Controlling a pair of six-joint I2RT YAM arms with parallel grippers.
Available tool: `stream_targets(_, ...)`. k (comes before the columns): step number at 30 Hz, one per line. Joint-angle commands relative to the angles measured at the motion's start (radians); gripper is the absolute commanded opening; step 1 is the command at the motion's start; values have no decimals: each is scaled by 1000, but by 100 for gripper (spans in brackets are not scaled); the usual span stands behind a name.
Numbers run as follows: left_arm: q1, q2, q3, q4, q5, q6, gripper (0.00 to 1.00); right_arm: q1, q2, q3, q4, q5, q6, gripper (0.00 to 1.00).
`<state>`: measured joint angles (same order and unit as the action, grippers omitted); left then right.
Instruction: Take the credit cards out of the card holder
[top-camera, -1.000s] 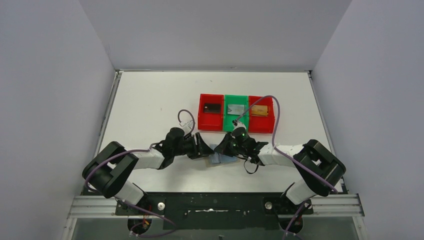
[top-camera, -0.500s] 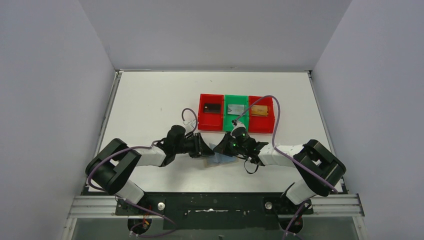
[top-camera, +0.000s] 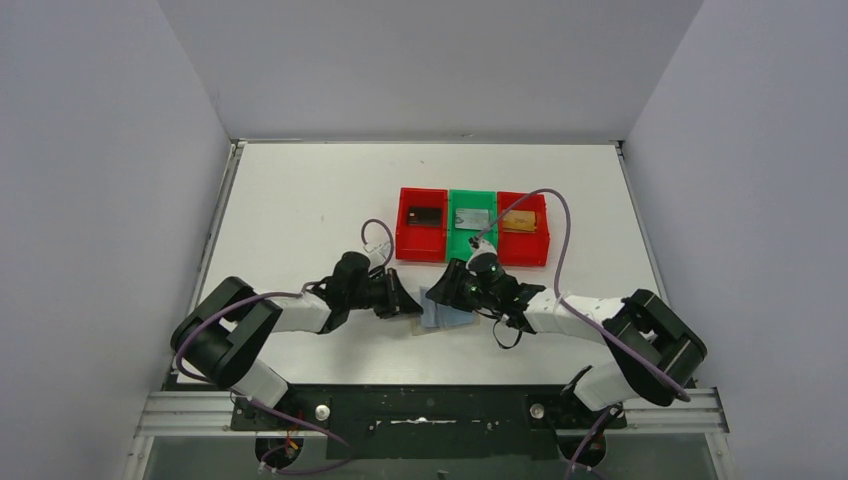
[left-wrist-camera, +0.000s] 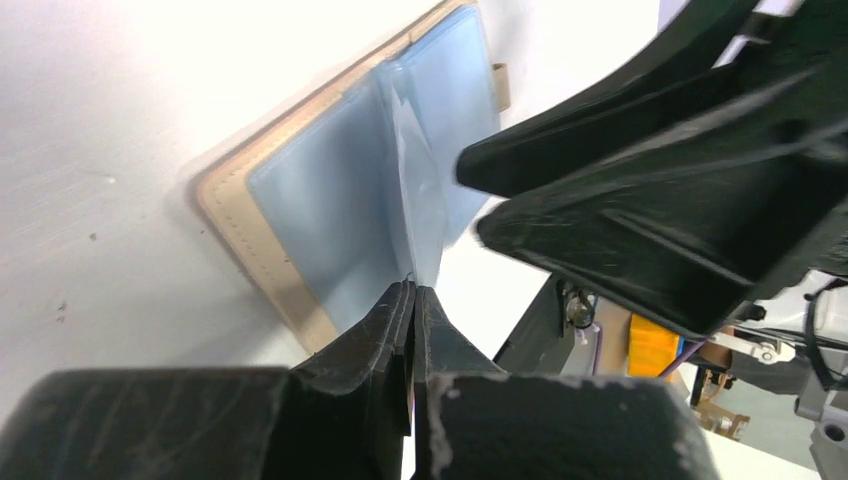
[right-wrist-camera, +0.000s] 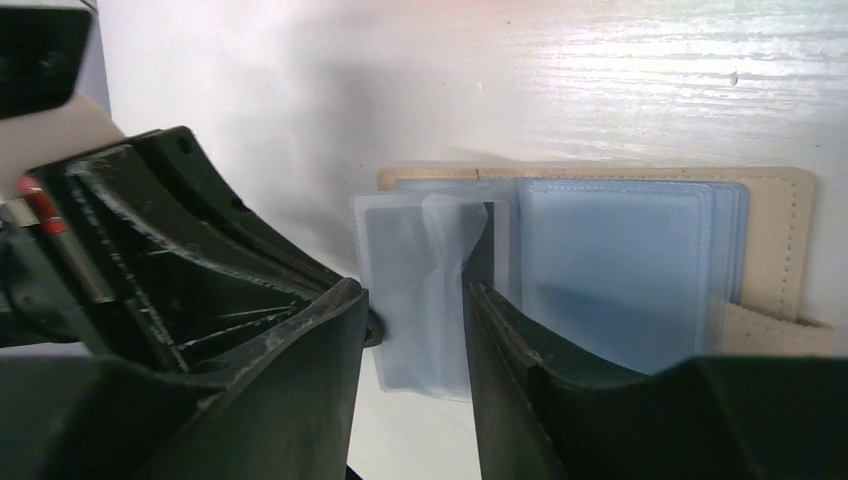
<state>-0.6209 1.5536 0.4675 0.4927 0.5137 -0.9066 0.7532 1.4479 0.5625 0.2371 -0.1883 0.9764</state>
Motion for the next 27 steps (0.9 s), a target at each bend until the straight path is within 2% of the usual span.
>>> stream_targets(1,0,-2,-25,65,-9,25,0,-9,-74,4,-33,57,-20,42)
stream_targets(6,1,22,-44,119,-7,9,0,-22,-66,-2,-66,38,-6,38)
stream_targets(13,2,37,-45,136,-4,3,14,-26,16,-6,-22,-25,23,27)
stream_targets(19,0,29,-34,78,-31,22,23,-26,62,-1,-36,-25,46,29)
stream_targets(23,-3,20,-22,18,-41,49,23,-26,74,-3,-42,-33,53,30)
stream_targets(27,-9,38,7,6,-39,73,15,-26,84,-19,23,-78,75,25)
